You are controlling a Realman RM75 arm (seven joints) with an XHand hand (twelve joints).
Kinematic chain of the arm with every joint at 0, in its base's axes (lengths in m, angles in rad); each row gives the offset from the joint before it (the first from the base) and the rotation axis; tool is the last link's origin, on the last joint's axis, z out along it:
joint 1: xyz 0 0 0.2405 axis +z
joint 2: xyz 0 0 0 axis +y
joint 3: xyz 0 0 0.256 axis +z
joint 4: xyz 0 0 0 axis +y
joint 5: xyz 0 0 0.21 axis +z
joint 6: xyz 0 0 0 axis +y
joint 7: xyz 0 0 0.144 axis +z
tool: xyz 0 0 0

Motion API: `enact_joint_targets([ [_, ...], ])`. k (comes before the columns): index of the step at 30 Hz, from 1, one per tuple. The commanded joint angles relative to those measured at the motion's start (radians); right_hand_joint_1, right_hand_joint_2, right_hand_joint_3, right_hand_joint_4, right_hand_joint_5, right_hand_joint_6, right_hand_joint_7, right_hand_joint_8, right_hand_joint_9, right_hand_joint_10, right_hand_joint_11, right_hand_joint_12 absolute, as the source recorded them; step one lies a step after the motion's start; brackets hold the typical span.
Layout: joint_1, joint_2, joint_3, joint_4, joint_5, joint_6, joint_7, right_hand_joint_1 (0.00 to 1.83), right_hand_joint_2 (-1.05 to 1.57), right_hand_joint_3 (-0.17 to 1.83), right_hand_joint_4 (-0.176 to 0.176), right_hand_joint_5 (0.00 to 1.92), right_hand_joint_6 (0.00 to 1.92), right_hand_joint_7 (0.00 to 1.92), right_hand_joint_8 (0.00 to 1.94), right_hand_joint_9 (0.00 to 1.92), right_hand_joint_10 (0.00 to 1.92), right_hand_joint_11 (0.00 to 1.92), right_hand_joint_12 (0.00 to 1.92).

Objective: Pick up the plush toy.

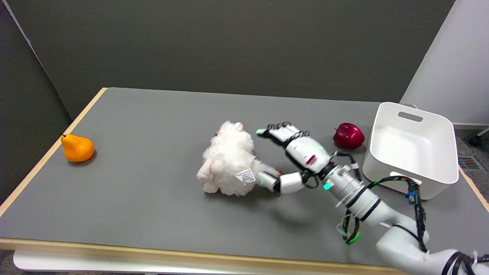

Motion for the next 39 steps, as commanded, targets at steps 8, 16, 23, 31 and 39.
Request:
enact_joint_targets([
  [8, -0.025, -0.153, -0.051, 0.244, -0.02, -0.414, -0.309, 0.42, 0.6, 0.92, -0.108, 0.16, 0.44, 0.29, 0.53, 0.16, 0.84, 0.0, 1.14],
  [16, 0.009, -0.153, -0.056, 0.237, -0.02, -0.42, -0.305, 0.42, 0.61, 0.92, -0.108, 0.16, 0.44, 0.3, 0.54, 0.17, 0.85, 0.0, 1.16],
  [23, 0.01, -0.155, -0.057, 0.234, -0.02, -0.389, -0.302, 0.5, 0.65, 0.8, -0.101, 0.2, 0.42, 0.37, 0.53, 0.21, 0.96, 0.01, 1.26],
  [31, 0.032, -0.163, -0.09, 0.211, -0.025, -0.273, -0.31, 0.67, 0.67, 0.86, -0.114, 0.24, 0.48, 0.48, 0.66, 0.36, 1.09, 0.23, 1.5],
  [39, 0.082, -0.156, -0.138, 0.227, -0.034, -0.273, -0.312, 0.9, 0.68, 0.92, -0.093, 0.22, 0.42, 0.53, 0.68, 0.49, 1.17, 0.44, 1.69],
])
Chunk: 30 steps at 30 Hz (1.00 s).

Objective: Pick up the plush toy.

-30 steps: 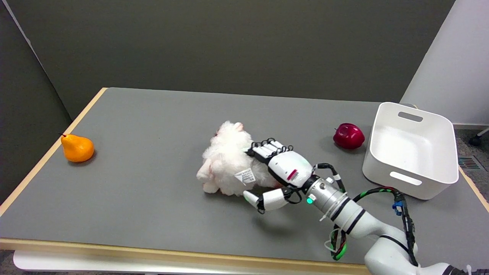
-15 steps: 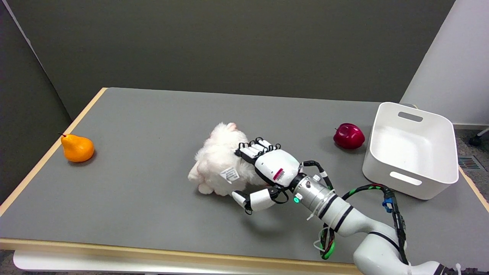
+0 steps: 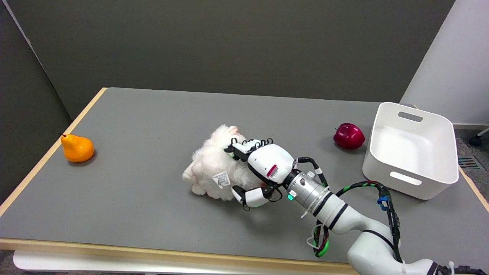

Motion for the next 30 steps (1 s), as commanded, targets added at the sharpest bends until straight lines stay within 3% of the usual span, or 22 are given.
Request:
enact_joint_targets([
  [1, 0.072, -0.005, -0.069, 0.013, -0.021, 0.056, -0.019, 0.93, 0.68, 0.93, -0.088, 0.22, 0.42, 0.53, 0.68, 0.5, 1.18, 0.46, 1.7],
  [4, 0.076, -0.007, -0.07, 0.018, -0.037, 0.05, -0.019, 0.99, 0.68, 0.94, -0.079, 0.23, 0.42, 0.56, 0.71, 0.53, 1.19, 0.48, 1.71],
  [9, 0.079, -0.009, -0.07, 0.022, -0.055, 0.043, -0.019, 1.04, 0.7, 0.95, -0.068, 0.24, 0.45, 0.67, 0.93, 0.65, 1.3, 0.54, 1.73],
  [10, 0.079, -0.009, -0.07, 0.023, -0.058, 0.043, -0.019, 1.08, 0.73, 0.9, -0.066, 0.26, 0.46, 0.71, 1.02, 0.68, 1.33, 0.55, 1.73],
  [12, 0.079, -0.009, -0.07, 0.024, -0.056, 0.043, -0.019, 1.3, 0.98, 0.45, -0.074, 0.27, 0.49, 0.78, 1.33, 0.72, 1.37, 0.58, 1.75],
  [14, 0.08, -0.006, -0.07, 0.023, -0.049, 0.041, -0.013, 1.31, 0.98, 0.47, -0.074, 0.28, 0.57, 0.79, 1.38, 0.75, 1.38, 0.64, 1.8],
  [16, 0.08, -0.003, -0.071, 0.024, -0.049, 0.041, -0.01, 1.05, 0.71, 0.92, -0.059, 0.3, 0.51, 0.73, 1.1, 0.73, 1.36, 0.62, 1.79],
  [17, 0.08, -0.002, -0.072, 0.025, -0.049, 0.041, -0.008, 1.0, 0.68, 0.95, -0.055, 0.29, 0.52, 0.7, 1.02, 0.71, 1.35, 0.6, 1.77],
  [21, 0.079, 0.004, -0.072, 0.032, -0.045, 0.029, -0.002, 0.74, 0.64, 0.9, -0.03, 0.25, 0.45, 0.46, 0.55, 0.42, 1.1, 0.34, 1.59],
  [25, 0.08, 0.006, -0.064, 0.051, -0.044, -0.037, 0.02, 0.52, 0.57, 0.92, -0.013, 0.15, 0.39, 0.15, 0.33, 0.07, 0.74, 0.05, 1.27],
  [27, 0.08, 0.006, -0.062, 0.052, -0.044, -0.055, 0.026, 0.54, 0.55, 0.88, -0.012, 0.13, 0.36, 0.09, 0.26, 0.01, 0.7, 0.01, 1.28],
  [30, 0.081, 0.005, -0.059, 0.038, -0.043, -0.055, 0.026, 0.44, 0.52, 0.89, -0.012, 0.07, 0.35, 0.04, 0.12, 0.0, 0.51, 0.0, 1.13],
])
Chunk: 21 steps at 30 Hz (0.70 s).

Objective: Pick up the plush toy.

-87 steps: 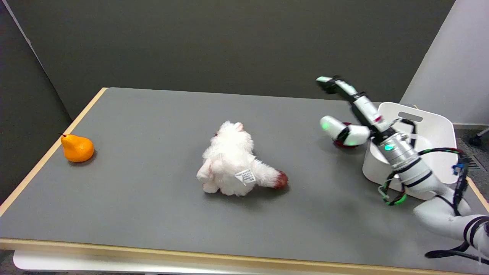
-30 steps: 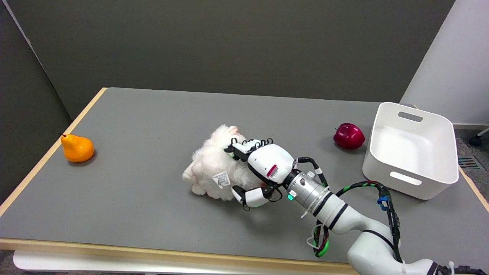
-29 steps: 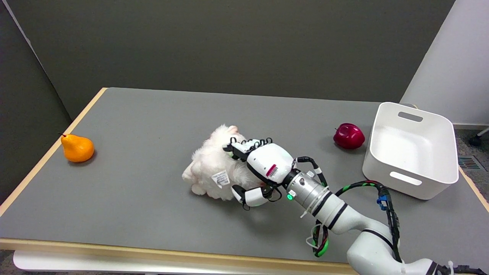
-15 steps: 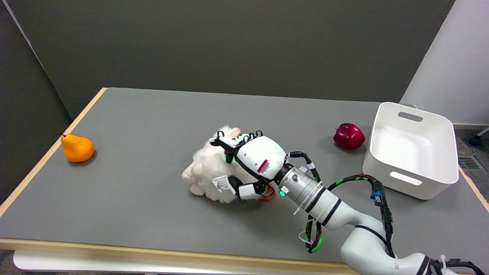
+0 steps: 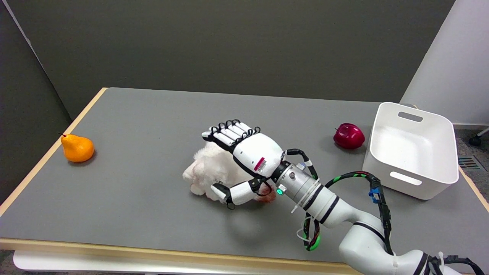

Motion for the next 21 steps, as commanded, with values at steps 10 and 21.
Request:
enact_joint_targets([
  [10, 0.139, -0.022, -0.033, -0.192, 0.12, -0.071, 0.031, 0.46, 0.52, 0.87, -0.022, 0.04, 0.29, 0.0, 0.08, 0.0, 0.33, 0.0, 1.03],
  [21, 0.345, -0.037, -0.175, -0.412, 0.262, -0.066, 0.031, 0.47, 0.54, 0.89, -0.02, 0.04, 0.28, 0.0, 0.08, 0.0, 0.32, 0.0, 1.04],
])
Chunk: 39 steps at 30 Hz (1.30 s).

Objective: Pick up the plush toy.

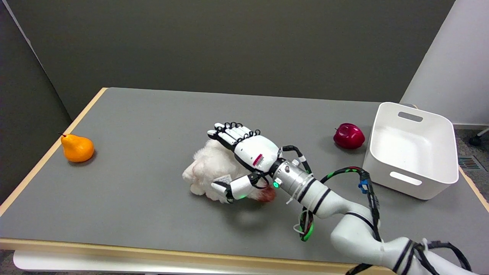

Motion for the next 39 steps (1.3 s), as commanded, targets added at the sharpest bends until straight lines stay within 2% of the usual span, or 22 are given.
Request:
enact_joint_targets([
  [1, 0.248, -0.029, -0.146, -0.28, 0.183, -0.005, 0.006, 0.47, 0.54, 0.89, -0.019, 0.04, 0.28, 0.0, 0.07, 0.0, 0.32, 0.0, 1.05],
  [3, 0.253, -0.031, -0.146, -0.282, 0.183, -0.005, 0.006, 0.45, 0.55, 0.89, -0.02, 0.04, 0.27, 0.0, 0.07, 0.0, 0.34, 0.0, 1.08],
  [6, 0.257, -0.032, -0.146, -0.281, 0.185, -0.005, 0.006, 0.51, 0.56, 0.85, -0.007, 0.05, 0.29, 0.0, 0.1, 0.0, 0.49, 0.02, 1.27],
  [8, 0.256, -0.032, -0.146, -0.278, 0.188, -0.005, 0.006, 0.46, 0.54, 0.88, 0.004, 0.06, 0.31, 0.0, 0.1, 0.0, 0.56, 0.08, 1.24],
  [12, 0.246, -0.032, -0.14, -0.269, 0.188, -0.003, 0.006, 0.51, 0.57, 0.83, 0.009, 0.08, 0.31, 0.0, 0.17, 0.0, 0.69, 0.12, 1.37],
  [16, 0.239, -0.032, -0.139, -0.268, 0.188, 0.022, 0.007, 0.62, 0.59, 0.87, 0.014, 0.15, 0.37, 0.06, 0.25, 0.1, 0.8, 0.24, 1.51],
  [17, 0.236, -0.032, -0.139, -0.268, 0.188, 0.033, 0.007, 0.65, 0.6, 0.88, 0.005, 0.19, 0.39, 0.13, 0.29, 0.16, 0.86, 0.29, 1.56],
  [19, 0.233, -0.032, -0.138, -0.266, 0.188, 0.044, 0.007, 0.76, 0.63, 0.91, -0.02, 0.26, 0.47, 0.32, 0.38, 0.31, 1.0, 0.43, 1.69],
  [21, 0.232, -0.032, -0.138, -0.261, 0.188, 0.051, 0.003, 0.82, 0.64, 0.92, -0.043, 0.32, 0.61, 0.39, 0.46, 0.37, 1.07, 0.48, 1.72],
  [23, 0.228, -0.032, -0.138, -0.252, 0.186, 0.051, -0.001, 0.87, 0.68, 0.91, -0.077, 0.5, 1.07, 0.55, 0.65, 0.49, 1.17, 0.56, 1.75],
  [25, 0.225, -0.03, -0.138, -0.247, 0.18, 0.051, -0.001, 0.87, 0.7, 0.9, -0.057, 0.55, 1.2, 0.61, 0.74, 0.53, 1.2, 0.58, 1.76],
  [27, 0.225, -0.029, -0.138, -0.241, 0.179, 0.051, -0.001, 0.93, 0.98, 0.55, 0.051, 0.69, 1.45, 0.7, 0.91, 0.61, 1.24, 0.6, 1.78],
  [28, 0.225, -0.029, -0.138, -0.237, 0.179, 0.051, -0.001, 0.94, 1.03, 0.5, 0.072, 0.72, 1.49, 0.72, 0.95, 0.63, 1.25, 0.6, 1.78],
  [29, 0.225, -0.028, -0.138, -0.234, 0.179, 0.051, -0.001, 0.94, 1.02, 0.51, 0.078, 0.72, 1.49, 0.73, 0.96, 0.64, 1.26, 0.61, 1.78],
  [31, 0.225, -0.024, -0.139, -0.225, 0.178, 0.051, -0.001, 0.95, 0.99, 0.57, 0.058, 0.73, 1.5, 0.77, 1.07, 0.67, 1.31, 0.62, 1.77],
  [33, 0.224, -0.02, -0.14, -0.216, 0.176, 0.051, -0.001, 1.12, 1.05, 0.4, -0.037, 0.7, 1.58, 0.84, 1.16, 0.7, 1.29, 0.63, 1.76],
  [34, 0.222, -0.018, -0.141, -0.211, 0.172, 0.051, -0.001, 1.18, 1.07, 0.34, -0.069, 0.68, 1.6, 0.87, 1.18, 0.71, 1.28, 0.63, 1.75],
  [39, 0.214, -0.017, -0.135, -0.194, 0.14, 0.051, -0.001, 1.18, 1.03, 0.4, -0.074, 0.67, 1.57, 0.91, 1.18, 0.73, 1.28, 0.63, 1.74],
])
